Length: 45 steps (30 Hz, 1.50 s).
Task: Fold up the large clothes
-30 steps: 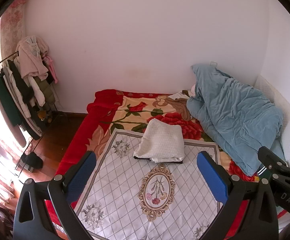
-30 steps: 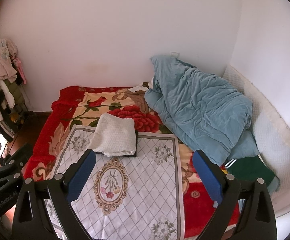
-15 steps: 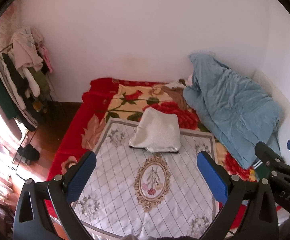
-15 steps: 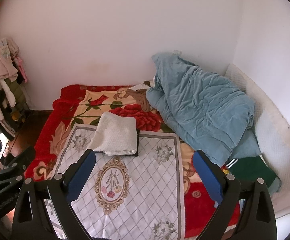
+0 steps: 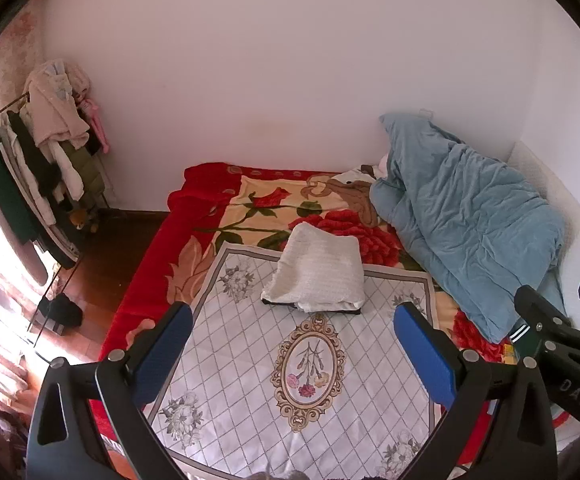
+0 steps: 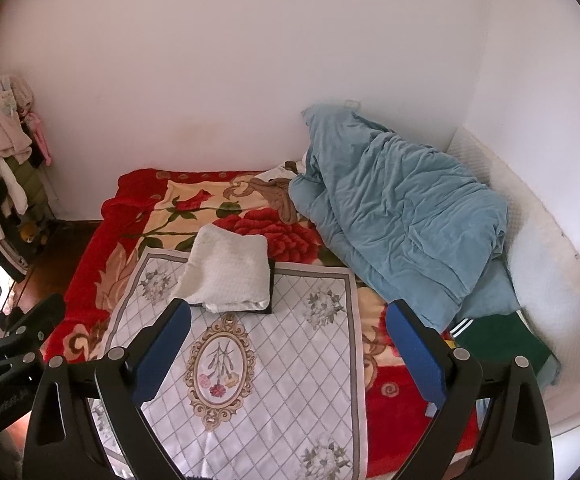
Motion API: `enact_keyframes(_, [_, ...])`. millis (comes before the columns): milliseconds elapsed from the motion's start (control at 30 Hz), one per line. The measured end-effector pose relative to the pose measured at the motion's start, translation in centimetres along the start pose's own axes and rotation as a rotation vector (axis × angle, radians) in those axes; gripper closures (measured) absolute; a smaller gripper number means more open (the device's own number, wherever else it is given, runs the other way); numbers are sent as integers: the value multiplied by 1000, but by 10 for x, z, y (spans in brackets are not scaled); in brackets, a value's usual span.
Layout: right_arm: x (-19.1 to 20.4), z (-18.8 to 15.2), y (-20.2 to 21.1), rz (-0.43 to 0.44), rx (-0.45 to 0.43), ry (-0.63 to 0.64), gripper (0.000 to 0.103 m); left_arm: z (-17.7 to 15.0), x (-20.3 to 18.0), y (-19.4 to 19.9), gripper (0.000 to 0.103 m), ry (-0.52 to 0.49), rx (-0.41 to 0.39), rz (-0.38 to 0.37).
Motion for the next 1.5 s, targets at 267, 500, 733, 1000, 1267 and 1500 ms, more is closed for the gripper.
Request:
enact_keyframes(267, [-2,-4,2,2,1,-15,3,-1,4,-2,0,-4,-3,21])
enact_keyframes(500, [0,-42,-19,52,97,-83,3,-17,15,-29,0,-10,35,73])
enact_keyframes(733, [11,-113,-62,30,286,-89,3,-66,33,-89,0,-25,170,100])
enact_keyframes(1000, [25,-224,-142,-48,425,-56,3,-157,50,-182,0,-21,312,117])
enact_keyframes(1267, [51,-384,-288,-53,550,-33,3,-288,81,-290,0,53,344,223])
enact_keyframes(1500, [95,-460,-406,-21,428,27,3,-390,113,-372,0,143,302,288])
Point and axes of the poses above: each gripper's, at about its wrist camera, not at the fingertips, and y roughly against the way its jaws point, x to its left, z to its top, the point moved 7 cm from there along -y, roughly the way its jaws point, and after that the axes turned 8 degrees about -x, right-handed, at the moved point
